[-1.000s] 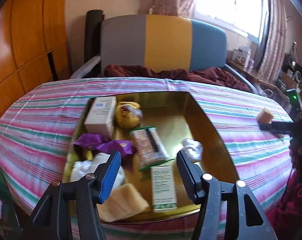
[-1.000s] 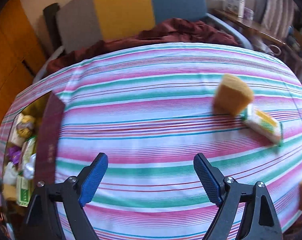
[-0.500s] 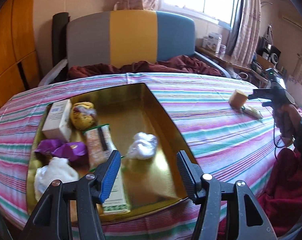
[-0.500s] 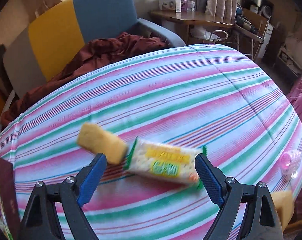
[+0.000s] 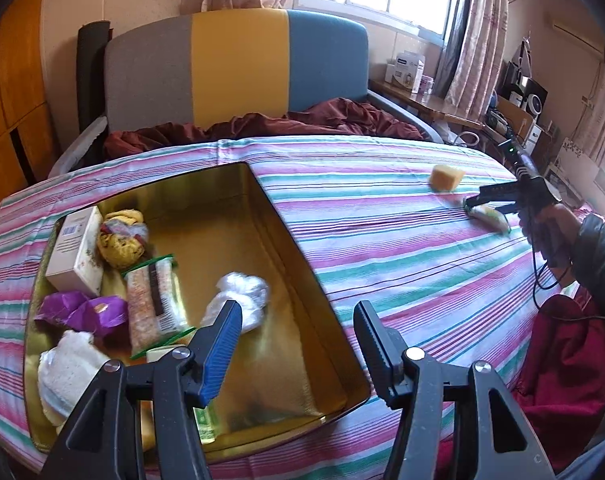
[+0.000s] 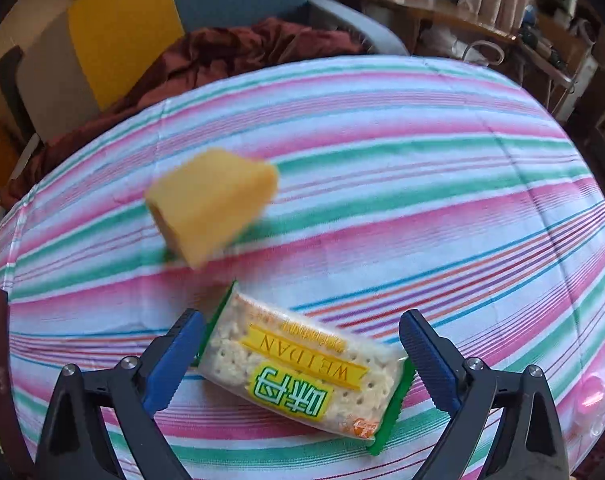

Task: Organize objects
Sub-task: 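Move the right tool back to the WEIDAN cracker packet on the cloth, then move the left tool to the yellow sponge and close on it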

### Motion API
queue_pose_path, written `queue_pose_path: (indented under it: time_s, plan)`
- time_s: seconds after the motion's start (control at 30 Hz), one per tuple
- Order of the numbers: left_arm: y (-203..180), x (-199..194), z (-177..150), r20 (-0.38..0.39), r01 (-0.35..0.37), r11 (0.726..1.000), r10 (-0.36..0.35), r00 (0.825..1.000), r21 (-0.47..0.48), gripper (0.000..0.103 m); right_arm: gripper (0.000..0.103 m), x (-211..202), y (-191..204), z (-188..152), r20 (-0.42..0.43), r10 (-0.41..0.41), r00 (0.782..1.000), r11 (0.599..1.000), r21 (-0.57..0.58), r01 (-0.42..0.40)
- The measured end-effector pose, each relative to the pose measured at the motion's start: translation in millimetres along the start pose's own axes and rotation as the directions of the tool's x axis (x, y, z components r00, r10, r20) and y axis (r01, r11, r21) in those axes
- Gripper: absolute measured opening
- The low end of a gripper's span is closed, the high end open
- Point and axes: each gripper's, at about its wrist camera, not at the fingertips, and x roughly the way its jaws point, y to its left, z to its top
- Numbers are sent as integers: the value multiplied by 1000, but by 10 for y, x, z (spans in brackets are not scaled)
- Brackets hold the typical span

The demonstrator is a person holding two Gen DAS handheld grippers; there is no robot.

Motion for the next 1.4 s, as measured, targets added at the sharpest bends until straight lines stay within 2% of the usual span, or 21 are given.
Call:
queue_pose_path:
  time_s: [0.1,0.2,0.27,0.37,0.43,0.63,0.8,0.9,1.07,1.23,1.27,1.4]
  plan:
    - [-87,38,53,-3,20,1000,-20,1000,15,59,93,-15,174,-137,-40,-8,999,998,-69,5]
    - [-183,101,121,-14,50,998,-50,999,26,59,87,-83,398,-319,-98,19,995,990,-138,-33]
    - [-268,139,176,-20,66,997,-66,998,39,59,87,-122,531,-458,-129,28,991,981,-187,-52]
    - [-403,213,279,-39,101,994,-99,994,52,59,92,-181,566,-608,-110,41,993,981,-182,-61]
    - [-490,274,358,-52,112,992,-110,993,52,59,97,-215,488,-659,-78,56,995,988,-138,-67]
    - [-824,605,636,-118,137,989,-130,984,55,59,101,-480,110,-621,51,65,997,995,73,-69]
    - [-1118,942,913,-172,161,984,-145,974,81,59,101,-510,-244,-636,35,-9,999,976,219,1]
    - [-1324,1102,1112,-171,166,978,-143,975,129,59,101,-569,-404,-626,54,7,999,954,297,-23]
    - [-1731,1387,1356,-166,202,948,-164,972,247,59,101,-694,-529,-654,93,14,996,934,353,-46]
    - [-2096,1657,1531,-176,249,900,-197,964,357,59,101,-830,-652,-641,161,28,987,904,417,-94]
    - [-2171,1716,1568,-175,252,890,-198,964,379,61,101,-850,-683,-604,169,39,985,896,430,-109]
    - [-2369,1928,1697,-179,265,869,-207,962,418,79,101,-923,-802,-643,212,74,975,860,481,-170]
